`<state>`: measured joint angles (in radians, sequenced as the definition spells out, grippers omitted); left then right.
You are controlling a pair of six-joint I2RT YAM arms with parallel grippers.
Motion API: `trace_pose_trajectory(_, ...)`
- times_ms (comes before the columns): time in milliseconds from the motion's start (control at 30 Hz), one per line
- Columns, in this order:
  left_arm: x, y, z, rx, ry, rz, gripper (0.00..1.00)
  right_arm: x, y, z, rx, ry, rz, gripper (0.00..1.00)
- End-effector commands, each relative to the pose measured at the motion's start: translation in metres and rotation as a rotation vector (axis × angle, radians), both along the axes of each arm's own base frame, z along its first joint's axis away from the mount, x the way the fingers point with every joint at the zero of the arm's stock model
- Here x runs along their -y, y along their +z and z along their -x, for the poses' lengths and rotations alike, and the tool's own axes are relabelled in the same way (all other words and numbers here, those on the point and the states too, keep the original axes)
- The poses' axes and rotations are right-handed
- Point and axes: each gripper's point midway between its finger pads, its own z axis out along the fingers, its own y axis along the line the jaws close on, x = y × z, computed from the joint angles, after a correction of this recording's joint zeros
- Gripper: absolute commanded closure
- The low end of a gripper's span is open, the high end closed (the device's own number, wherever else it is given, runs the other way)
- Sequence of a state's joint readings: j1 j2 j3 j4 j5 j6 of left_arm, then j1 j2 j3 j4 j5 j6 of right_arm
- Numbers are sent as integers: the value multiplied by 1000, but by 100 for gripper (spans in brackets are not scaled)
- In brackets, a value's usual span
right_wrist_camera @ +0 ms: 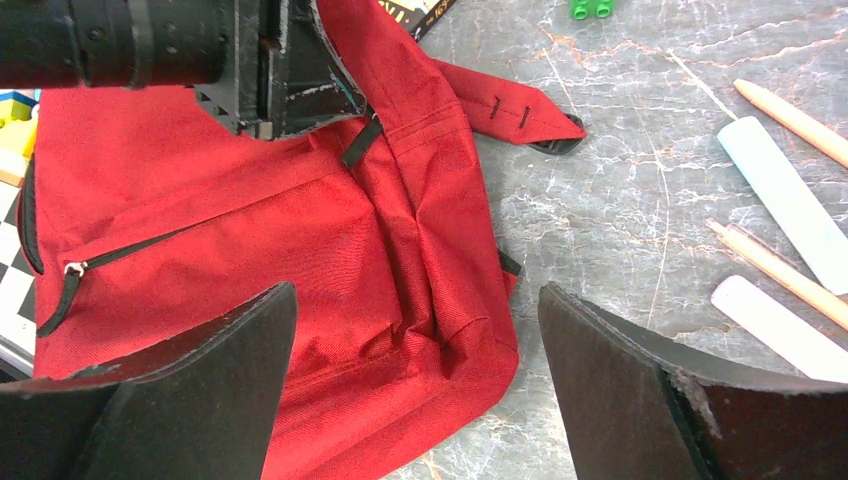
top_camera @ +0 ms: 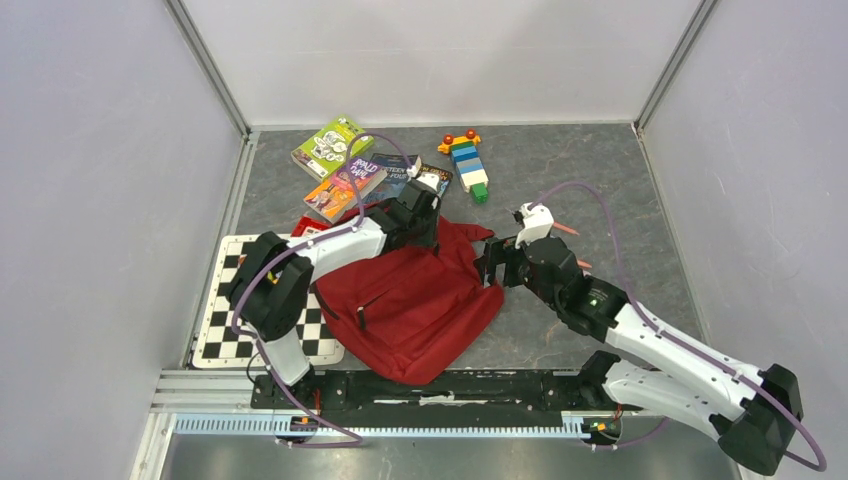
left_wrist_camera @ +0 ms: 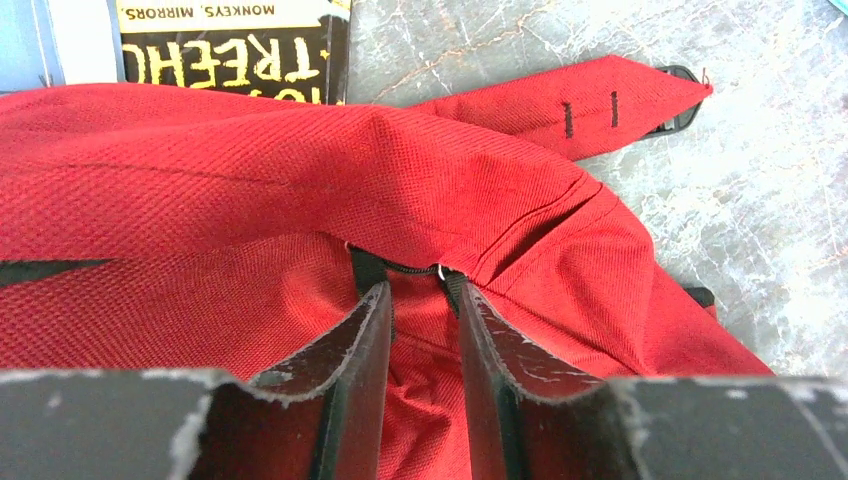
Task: Pack the student bag
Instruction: Place the student bag at the center of the board, then unzip the student bag at the center of the board.
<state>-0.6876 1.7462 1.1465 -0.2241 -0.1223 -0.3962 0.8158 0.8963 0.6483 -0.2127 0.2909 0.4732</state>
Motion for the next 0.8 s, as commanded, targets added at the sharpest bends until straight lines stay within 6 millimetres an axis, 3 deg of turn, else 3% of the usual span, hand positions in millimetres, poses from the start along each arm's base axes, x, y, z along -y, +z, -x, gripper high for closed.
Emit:
trace_pose_trajectory(0, 11, 19, -23, 122, 60, -16, 63, 9, 15, 1, 43, -21, -12, 6)
trace_pose_trajectory(367, -1, 9, -23, 174, 75, -244, 69, 33, 12, 9, 76, -80, -20, 6)
trace_pose_trajectory(467, -4, 18, -20, 213, 74, -286, 68, 40, 5, 11, 54, -120, -17, 6)
trace_pose_trajectory(767, -32, 24, -13, 251, 128, -392, 66, 32, 3, 12, 40, -84, -20, 6)
